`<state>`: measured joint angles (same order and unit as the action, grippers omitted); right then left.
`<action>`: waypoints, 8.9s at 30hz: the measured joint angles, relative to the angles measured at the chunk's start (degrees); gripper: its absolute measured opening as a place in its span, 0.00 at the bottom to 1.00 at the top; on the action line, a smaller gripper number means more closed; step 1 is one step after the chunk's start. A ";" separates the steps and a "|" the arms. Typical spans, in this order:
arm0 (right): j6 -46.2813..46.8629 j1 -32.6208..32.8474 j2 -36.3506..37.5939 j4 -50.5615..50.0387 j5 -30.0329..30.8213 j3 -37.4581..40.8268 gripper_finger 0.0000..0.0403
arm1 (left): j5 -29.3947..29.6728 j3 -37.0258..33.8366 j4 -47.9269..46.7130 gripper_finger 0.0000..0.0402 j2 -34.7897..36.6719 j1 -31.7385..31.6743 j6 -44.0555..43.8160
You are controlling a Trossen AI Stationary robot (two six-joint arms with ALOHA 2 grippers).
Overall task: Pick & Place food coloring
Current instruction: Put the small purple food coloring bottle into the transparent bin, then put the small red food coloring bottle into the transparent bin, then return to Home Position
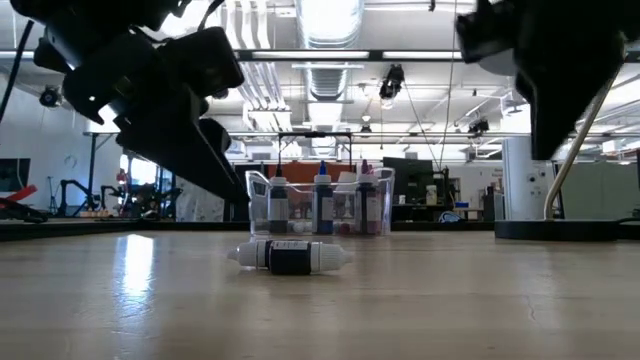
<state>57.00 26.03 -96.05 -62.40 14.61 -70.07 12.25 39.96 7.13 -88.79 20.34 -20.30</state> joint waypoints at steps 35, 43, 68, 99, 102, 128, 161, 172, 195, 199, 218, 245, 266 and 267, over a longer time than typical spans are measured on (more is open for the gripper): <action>-10.61 -6.82 6.30 22.76 15.61 25.51 0.56 | 3.82 15.47 -12.06 0.37 -14.34 5.51 -3.60; -14.97 -10.05 6.45 23.67 15.57 25.64 0.56 | 2.25 16.92 -10.70 0.37 -17.52 5.48 -3.40; -33.29 -20.70 11.47 31.59 15.53 24.22 0.56 | 10.93 22.11 -25.07 0.12 -11.43 -3.07 0.52; -33.29 -24.60 13.63 39.14 20.54 15.89 0.56 | 0.03 29.42 -19.62 0.24 -6.34 -46.69 13.82; -32.35 -24.60 11.43 38.93 18.38 15.07 0.56 | 2.14 29.39 -19.81 0.32 -6.39 -46.66 13.23; -49.93 -19.36 3.63 47.60 -12.66 13.14 0.56 | -1.97 13.66 -27.86 0.40 12.35 -12.60 -13.88; -40.41 -7.14 -28.06 29.32 -11.43 -20.76 0.56 | 5.42 -11.71 -26.64 0.40 28.11 1.57 -23.72; -40.46 -7.05 -28.06 30.13 -11.51 -20.02 0.56 | 5.44 -11.97 -26.87 0.40 28.54 1.60 -21.35; -49.74 -6.92 -28.00 34.62 -11.98 -16.59 0.36 | 5.86 -12.02 -26.90 0.40 28.52 1.53 -26.60; -50.38 -6.92 -27.93 34.83 -12.08 -16.30 0.31 | 5.86 -12.02 -26.92 0.40 28.52 1.53 -27.52; -29.91 -16.24 -20.39 34.29 11.37 -21.09 0.11 | 5.86 -12.04 -26.93 0.40 28.50 1.58 -28.24; -21.19 -37.57 -12.13 21.28 7.65 -33.28 0.49 | 5.83 -12.15 -26.96 0.40 28.48 1.58 -29.79; -35.76 -27.95 -11.60 11.59 -7.36 -53.09 0.50 | -15.29 -12.13 -24.99 0.40 35.37 -8.03 -17.77; -34.85 -27.48 -11.36 12.10 -7.36 -52.00 0.50 | -17.11 -12.13 -24.97 0.40 36.12 -9.38 -17.06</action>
<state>22.15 -1.45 -107.41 -50.31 7.25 -122.07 -4.86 27.83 -17.84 -52.67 10.95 -37.36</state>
